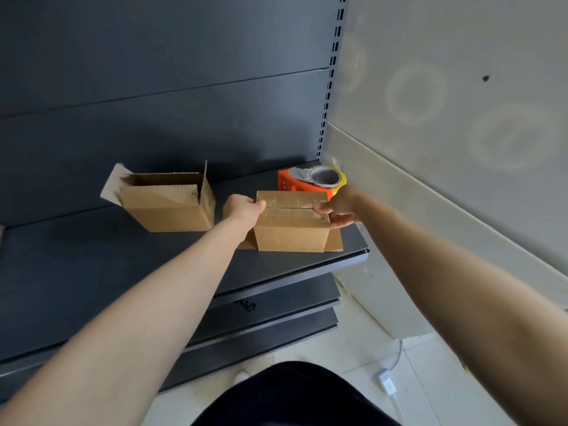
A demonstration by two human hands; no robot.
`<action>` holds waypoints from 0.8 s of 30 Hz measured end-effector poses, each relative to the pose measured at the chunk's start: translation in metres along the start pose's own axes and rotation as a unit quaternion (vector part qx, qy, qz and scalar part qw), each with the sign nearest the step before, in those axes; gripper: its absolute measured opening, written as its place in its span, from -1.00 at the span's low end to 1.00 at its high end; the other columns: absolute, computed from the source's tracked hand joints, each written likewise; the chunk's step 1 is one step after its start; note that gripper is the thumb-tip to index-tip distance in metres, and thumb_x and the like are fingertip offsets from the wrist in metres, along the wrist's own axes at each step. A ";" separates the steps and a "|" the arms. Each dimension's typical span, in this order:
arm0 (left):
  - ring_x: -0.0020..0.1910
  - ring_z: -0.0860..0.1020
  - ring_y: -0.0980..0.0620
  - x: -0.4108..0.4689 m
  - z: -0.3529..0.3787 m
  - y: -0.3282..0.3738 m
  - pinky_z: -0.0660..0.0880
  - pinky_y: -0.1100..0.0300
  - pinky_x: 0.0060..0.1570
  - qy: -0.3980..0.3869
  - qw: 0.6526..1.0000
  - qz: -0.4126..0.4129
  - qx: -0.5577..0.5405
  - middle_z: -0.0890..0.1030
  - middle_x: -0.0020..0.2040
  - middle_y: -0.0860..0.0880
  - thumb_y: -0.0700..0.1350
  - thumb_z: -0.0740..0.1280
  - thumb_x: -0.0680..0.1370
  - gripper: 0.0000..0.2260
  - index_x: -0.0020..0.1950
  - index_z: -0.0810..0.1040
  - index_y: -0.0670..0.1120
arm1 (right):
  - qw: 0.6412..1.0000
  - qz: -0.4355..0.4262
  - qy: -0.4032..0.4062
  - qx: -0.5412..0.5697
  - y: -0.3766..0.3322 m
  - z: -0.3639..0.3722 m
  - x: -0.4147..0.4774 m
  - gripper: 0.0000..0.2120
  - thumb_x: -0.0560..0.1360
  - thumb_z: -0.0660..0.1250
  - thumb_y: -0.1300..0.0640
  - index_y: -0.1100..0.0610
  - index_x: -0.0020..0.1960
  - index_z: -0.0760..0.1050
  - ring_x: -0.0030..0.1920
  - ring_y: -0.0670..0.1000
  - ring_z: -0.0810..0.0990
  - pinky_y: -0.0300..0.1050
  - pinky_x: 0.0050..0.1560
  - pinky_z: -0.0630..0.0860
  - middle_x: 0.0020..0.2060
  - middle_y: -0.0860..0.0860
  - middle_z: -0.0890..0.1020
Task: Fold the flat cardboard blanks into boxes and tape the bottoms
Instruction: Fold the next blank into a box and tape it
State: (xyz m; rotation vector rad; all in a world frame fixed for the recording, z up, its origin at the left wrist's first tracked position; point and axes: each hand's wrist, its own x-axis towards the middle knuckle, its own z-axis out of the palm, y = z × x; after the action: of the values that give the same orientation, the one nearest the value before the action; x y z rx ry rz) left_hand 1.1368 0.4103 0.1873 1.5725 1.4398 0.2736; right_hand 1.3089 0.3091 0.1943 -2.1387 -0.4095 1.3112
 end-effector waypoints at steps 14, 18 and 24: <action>0.03 0.60 -0.14 -0.001 -0.027 -0.001 0.56 -0.13 0.03 -0.102 0.980 -0.121 -0.123 0.62 0.05 -0.12 0.35 0.33 0.40 -0.39 0.22 0.47 -0.09 | 0.999 0.048 0.002 -0.012 -0.008 0.003 -0.037 -0.19 0.43 0.13 -0.45 0.36 0.03 0.47 -0.14 0.16 0.61 0.04 -0.10 0.59 -0.11 0.22 0.61; -0.12 0.61 -0.10 -0.016 -0.033 0.005 0.57 -0.09 0.05 -0.163 0.975 -0.119 -0.093 0.57 -0.23 -0.10 -0.06 0.33 0.54 -0.86 -0.14 0.49 -0.12 | 0.996 0.065 0.027 -0.058 -0.009 0.014 -0.045 -0.11 0.45 -0.01 -0.48 0.36 0.11 0.49 -0.13 0.20 0.63 0.04 -0.15 0.60 -0.09 0.25 0.62; -0.06 0.59 -0.15 -0.018 -0.053 0.012 0.53 -0.11 0.04 -0.216 0.970 -0.104 -0.046 0.57 -0.01 -0.22 -0.47 0.23 0.51 -0.85 -0.07 0.46 -0.24 | 0.993 0.056 0.021 -0.105 -0.020 0.012 -0.057 -0.06 0.43 -0.09 -0.51 0.36 0.04 0.51 -0.19 0.17 0.65 -0.02 -0.18 0.61 -0.14 0.26 0.63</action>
State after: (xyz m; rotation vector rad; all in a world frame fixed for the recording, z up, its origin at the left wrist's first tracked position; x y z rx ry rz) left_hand 1.1023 0.4221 0.2318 1.2926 1.2148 -0.1208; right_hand 1.2725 0.2975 0.2427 -2.3894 -0.4327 1.3323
